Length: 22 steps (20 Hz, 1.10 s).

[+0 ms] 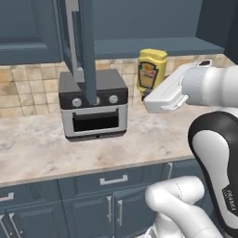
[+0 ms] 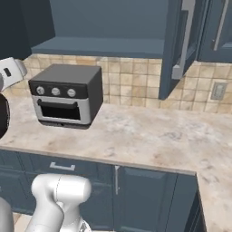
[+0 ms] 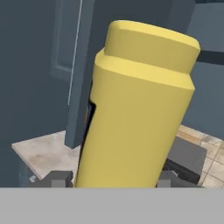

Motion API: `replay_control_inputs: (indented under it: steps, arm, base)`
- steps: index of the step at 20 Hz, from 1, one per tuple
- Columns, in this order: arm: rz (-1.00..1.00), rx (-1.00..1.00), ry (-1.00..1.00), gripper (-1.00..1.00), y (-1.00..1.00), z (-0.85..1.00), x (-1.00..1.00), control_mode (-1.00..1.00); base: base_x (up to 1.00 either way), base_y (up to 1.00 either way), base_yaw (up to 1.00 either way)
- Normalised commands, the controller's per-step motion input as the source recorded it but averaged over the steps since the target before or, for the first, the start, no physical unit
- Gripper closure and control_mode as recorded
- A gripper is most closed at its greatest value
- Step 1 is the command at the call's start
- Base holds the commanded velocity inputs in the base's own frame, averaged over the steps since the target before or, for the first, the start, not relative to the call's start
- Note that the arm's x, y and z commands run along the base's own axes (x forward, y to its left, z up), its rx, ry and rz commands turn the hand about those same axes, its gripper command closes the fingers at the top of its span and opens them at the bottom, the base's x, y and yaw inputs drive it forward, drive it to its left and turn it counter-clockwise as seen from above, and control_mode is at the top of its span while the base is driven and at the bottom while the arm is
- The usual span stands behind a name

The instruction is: Move the mustard and ketchup from the cabinet to the dining counter.

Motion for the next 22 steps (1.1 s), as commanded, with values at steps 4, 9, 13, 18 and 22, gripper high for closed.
replay_control_inputs:
  steps: [4, 9, 13, 18, 22]
  arm:
    - [0.0, 0.0, 0.0, 1.0, 0.0, 0.0, 0.0, 1.0]
    - [0.0, 0.0, 0.0, 1.0, 0.0, 0.0, 0.0, 1.0]
    - [0.0, 0.0, 0.0, 1.0, 0.0, 0.0, 0.0, 1.0]
    - [0.0, 0.0, 0.0, 1.0, 0.0, 0.0, 0.0, 1.0]
    - [0.0, 0.0, 0.0, 1.0, 0.0, 0.0, 0.0, 1.0]
  base:
    - [-0.67, 0.39, -0.03]
    - [-0.61, 0.25, -0.08]
    - [-0.47, 0.31, -0.04]
    - [-0.03, 0.45, 0.14]
    - [0.09, 0.44, 0.51]
